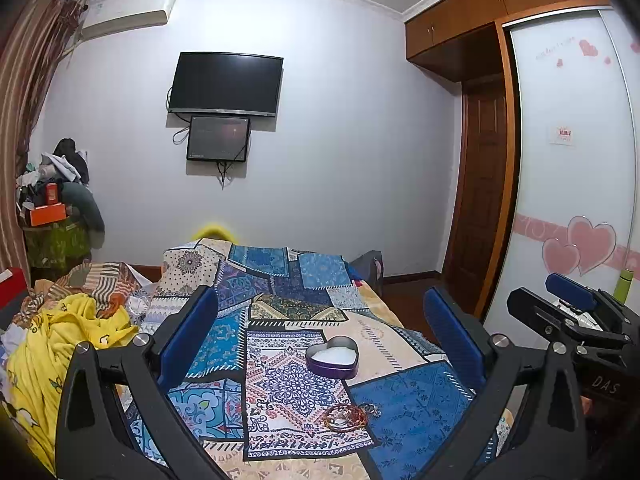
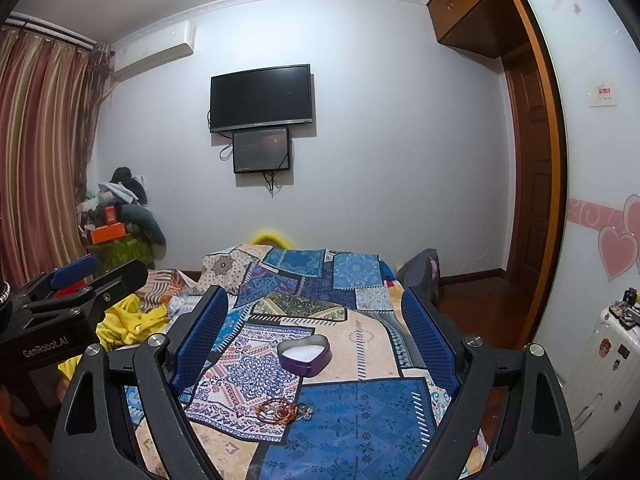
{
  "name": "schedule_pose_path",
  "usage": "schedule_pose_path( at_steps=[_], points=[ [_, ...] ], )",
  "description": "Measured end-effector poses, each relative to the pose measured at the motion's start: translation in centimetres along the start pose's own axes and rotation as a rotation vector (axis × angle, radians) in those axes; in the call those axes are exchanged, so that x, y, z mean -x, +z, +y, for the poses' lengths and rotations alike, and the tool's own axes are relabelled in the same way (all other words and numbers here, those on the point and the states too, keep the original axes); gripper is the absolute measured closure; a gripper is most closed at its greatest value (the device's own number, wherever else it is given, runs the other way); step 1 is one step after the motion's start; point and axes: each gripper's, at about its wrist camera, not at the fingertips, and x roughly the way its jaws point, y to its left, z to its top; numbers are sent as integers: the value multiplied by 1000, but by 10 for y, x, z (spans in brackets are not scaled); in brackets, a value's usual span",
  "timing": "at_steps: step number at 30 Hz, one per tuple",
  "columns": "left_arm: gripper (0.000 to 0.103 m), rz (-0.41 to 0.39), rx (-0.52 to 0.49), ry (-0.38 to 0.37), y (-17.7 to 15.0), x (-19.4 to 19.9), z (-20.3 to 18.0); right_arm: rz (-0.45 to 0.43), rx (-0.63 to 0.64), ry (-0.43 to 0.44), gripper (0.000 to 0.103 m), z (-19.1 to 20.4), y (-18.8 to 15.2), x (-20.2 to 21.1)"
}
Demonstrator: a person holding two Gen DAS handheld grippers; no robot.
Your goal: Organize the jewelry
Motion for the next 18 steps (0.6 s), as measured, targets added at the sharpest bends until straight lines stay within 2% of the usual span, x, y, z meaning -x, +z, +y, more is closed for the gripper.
schedule_pose_path(
  at_steps=[18],
  points=[
    [0, 12, -2, -1, -1, -1, 0, 4, -1, 0, 17, 0, 3, 2]
  ],
)
